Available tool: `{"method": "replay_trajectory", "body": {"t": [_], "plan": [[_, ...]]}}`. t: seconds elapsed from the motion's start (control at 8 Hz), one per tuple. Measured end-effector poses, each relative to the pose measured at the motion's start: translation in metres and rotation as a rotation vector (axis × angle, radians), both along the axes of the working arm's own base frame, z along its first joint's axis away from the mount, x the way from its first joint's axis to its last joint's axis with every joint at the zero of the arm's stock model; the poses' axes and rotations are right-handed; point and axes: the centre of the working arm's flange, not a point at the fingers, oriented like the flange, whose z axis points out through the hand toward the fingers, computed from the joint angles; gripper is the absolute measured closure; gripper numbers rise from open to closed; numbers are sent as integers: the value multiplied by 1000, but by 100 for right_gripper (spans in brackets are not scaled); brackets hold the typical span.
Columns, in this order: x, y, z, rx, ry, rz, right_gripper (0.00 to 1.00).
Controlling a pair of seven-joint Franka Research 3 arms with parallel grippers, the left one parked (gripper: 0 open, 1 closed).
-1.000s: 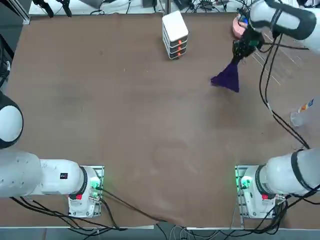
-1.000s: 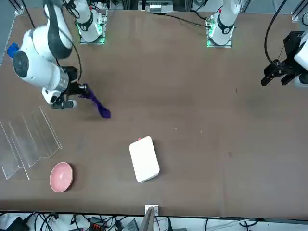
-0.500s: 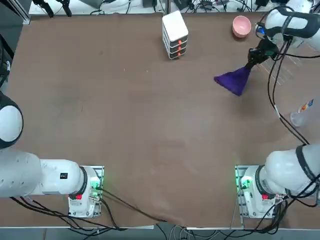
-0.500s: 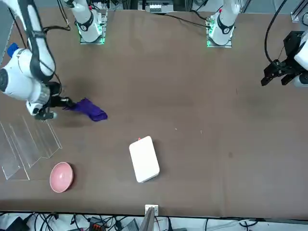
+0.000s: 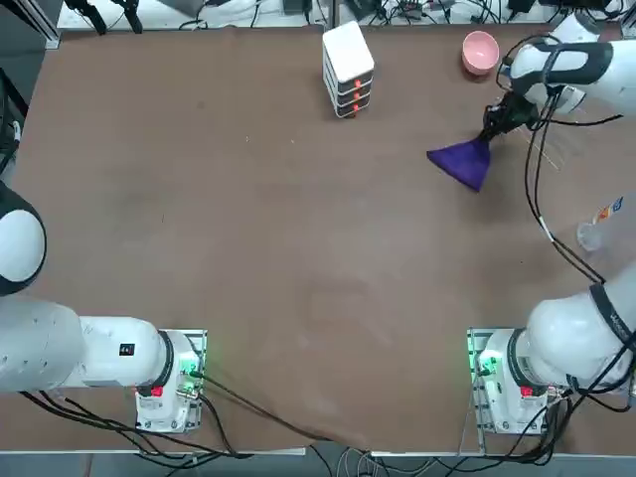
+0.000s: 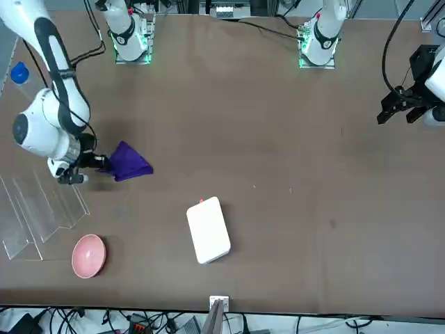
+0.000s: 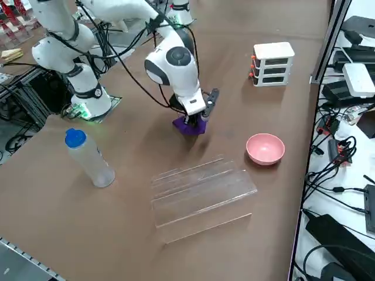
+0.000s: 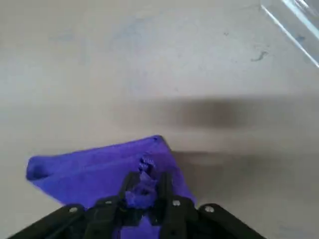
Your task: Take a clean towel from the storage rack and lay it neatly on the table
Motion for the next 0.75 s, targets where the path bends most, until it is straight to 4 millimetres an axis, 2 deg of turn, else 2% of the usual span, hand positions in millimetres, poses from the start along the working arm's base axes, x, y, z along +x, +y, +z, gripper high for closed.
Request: {"method": "replay_trajectory", "body": {"t": [0.12, 0.25, 0.5, 0.62, 0.75], "plan": [[7, -4, -1, -10, -29, -7, 66], [15, -13, 7, -39, -58, 4, 48], [29, -46, 26, -151, -99, 61, 9], [31, -56, 32, -178, -109, 68, 1], [33, -58, 37, -184, -111, 72, 0]]}}
